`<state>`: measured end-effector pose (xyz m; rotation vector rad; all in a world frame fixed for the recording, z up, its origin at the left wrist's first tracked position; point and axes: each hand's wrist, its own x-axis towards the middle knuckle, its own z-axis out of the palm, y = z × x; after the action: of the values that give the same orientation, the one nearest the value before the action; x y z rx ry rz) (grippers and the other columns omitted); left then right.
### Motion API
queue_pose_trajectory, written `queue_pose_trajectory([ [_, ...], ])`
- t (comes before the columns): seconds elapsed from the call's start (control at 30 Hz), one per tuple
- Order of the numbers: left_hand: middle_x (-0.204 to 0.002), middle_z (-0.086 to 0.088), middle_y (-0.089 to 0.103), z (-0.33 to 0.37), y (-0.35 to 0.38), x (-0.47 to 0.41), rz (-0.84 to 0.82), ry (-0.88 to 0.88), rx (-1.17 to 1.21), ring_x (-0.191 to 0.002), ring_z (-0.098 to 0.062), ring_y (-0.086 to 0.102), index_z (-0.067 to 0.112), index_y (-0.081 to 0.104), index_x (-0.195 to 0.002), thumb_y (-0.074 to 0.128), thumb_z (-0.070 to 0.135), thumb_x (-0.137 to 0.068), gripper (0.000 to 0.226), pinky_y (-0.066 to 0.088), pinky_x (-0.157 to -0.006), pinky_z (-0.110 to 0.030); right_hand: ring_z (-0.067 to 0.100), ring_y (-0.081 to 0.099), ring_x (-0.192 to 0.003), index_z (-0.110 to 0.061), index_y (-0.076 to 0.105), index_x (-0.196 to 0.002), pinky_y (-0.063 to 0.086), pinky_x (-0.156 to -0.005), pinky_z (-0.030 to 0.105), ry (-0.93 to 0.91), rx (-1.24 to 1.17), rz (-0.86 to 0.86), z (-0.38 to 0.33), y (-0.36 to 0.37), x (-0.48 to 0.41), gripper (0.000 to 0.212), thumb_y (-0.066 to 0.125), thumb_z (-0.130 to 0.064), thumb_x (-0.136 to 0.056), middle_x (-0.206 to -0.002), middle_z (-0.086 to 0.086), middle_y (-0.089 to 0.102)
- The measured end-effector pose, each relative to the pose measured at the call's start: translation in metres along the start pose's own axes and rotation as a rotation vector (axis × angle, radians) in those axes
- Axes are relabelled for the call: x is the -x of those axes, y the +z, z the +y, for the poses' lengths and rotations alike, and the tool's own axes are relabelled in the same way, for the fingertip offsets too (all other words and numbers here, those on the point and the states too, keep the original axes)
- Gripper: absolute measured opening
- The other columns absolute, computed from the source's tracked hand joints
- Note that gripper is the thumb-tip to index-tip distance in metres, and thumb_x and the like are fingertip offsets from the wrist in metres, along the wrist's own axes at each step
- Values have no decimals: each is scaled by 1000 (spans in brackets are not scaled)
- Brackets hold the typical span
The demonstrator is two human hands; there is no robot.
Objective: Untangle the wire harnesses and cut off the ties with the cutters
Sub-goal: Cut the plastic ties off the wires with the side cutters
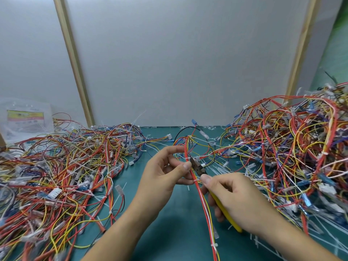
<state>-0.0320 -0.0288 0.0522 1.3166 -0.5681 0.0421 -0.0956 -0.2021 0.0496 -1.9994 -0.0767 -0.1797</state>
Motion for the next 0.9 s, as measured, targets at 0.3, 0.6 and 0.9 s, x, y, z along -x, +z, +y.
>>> queue_pose_trajectory([
  [0.3,-64,-5,58,-1,0,1,-8,-1,-7,-68,-18,66,4,61,-117,63,-5,-89,29,59,-63,-31,25,60,-45,-21,71,-73,49,-46,34,-2,-1,-1,1,0,0,42,56,-55,-92,-58,5,61],
  [0.6,-65,-6,58,-2,0,0,-24,-19,-20,-68,-19,66,6,62,-117,65,-2,-89,29,59,-64,-31,22,54,-41,-15,69,-70,48,-44,35,-4,56,-8,2,-3,-1,48,55,-54,-94,-53,1,53],
  [0.9,-65,-2,59,-4,-1,0,-19,-31,-42,-68,-20,67,7,63,-116,65,0,-90,28,60,-64,-34,22,52,-40,-11,67,-72,46,-41,33,17,30,-40,5,-1,-2,49,54,-52,-96,-51,3,51],
])
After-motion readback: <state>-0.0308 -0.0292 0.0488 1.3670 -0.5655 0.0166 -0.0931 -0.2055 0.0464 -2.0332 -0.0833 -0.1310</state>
